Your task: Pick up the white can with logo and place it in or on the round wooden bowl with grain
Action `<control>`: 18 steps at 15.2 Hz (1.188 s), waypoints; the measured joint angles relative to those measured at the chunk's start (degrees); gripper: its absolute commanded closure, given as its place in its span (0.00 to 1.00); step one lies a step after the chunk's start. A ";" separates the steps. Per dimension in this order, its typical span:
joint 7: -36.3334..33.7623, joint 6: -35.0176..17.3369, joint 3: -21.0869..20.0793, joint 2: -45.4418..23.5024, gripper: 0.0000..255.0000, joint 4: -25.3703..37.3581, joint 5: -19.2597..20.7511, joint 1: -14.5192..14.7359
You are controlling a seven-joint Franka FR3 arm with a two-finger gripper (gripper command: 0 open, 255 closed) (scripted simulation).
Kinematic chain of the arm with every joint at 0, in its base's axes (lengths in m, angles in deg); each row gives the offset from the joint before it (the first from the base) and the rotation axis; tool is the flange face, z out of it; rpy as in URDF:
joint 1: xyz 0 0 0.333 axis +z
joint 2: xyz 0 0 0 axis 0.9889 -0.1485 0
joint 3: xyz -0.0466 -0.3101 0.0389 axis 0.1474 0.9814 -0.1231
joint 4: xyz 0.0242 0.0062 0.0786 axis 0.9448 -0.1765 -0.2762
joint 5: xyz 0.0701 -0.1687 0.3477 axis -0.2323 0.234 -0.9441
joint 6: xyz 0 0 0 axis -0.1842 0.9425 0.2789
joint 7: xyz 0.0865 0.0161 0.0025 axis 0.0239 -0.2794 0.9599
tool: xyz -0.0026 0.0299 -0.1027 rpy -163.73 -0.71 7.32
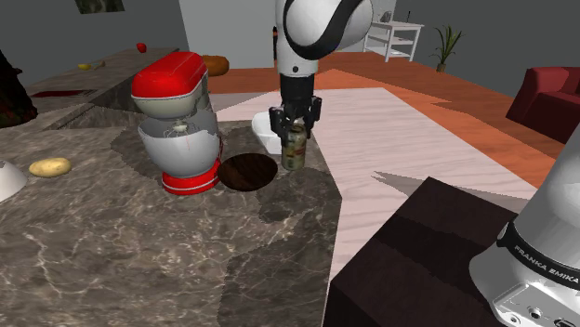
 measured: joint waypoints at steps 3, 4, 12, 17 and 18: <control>0.28 2.15 0.01 1.69 1.00 0.48 -0.36 -0.03; 0.23 3.07 0.02 1.13 1.00 1.94 -0.24 -0.04; -3.54 11.11 -0.72 -12.98 1.00 23.87 2.56 1.75; -4.98 15.72 -0.72 -20.71 1.00 36.08 3.84 3.13; -5.09 15.33 -0.69 -21.45 1.00 36.40 3.97 3.23</control>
